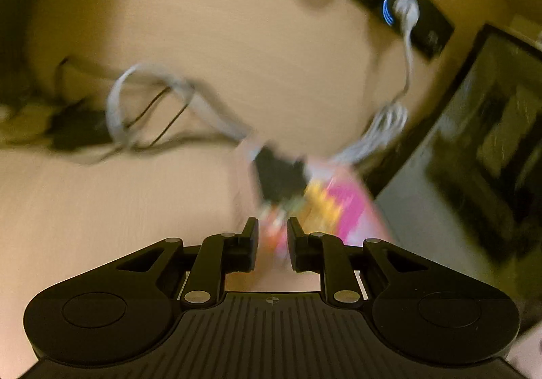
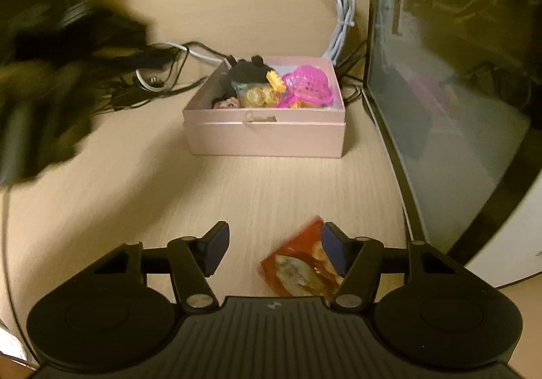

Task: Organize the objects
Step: 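Carry the yellow brick into the pink box and open the left tool, then carry the red snack bag into the pink box and open the right tool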

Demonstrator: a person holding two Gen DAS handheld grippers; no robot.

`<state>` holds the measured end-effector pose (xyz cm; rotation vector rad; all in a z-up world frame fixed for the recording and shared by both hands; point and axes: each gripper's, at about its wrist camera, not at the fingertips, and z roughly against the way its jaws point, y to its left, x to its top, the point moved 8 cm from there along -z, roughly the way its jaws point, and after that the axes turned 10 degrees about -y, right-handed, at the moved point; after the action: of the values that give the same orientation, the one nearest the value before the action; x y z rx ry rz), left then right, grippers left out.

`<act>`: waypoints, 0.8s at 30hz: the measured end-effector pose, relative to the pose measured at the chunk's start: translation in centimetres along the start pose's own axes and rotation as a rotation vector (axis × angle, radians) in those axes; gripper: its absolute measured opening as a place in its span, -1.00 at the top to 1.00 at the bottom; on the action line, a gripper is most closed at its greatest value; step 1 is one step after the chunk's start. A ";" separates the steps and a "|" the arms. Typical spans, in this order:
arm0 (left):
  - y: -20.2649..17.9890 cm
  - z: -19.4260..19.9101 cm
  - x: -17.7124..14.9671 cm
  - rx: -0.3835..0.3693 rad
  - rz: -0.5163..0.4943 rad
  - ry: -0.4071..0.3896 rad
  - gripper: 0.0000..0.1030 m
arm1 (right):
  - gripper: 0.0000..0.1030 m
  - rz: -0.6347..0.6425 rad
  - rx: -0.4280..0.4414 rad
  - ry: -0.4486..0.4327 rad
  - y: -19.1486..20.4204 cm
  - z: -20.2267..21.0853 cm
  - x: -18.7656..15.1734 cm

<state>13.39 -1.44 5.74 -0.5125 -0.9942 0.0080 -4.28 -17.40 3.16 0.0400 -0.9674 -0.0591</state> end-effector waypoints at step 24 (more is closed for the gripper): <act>2.5 5.7 -9.4 0.060 0.040 0.258 0.61 | -1.00 -0.291 -0.253 0.130 -3.3 -3.9 -4.3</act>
<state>4.16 0.82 -0.30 -0.4653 -0.7288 0.0073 -3.64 -20.33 -2.80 -0.0479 -0.8129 -0.4413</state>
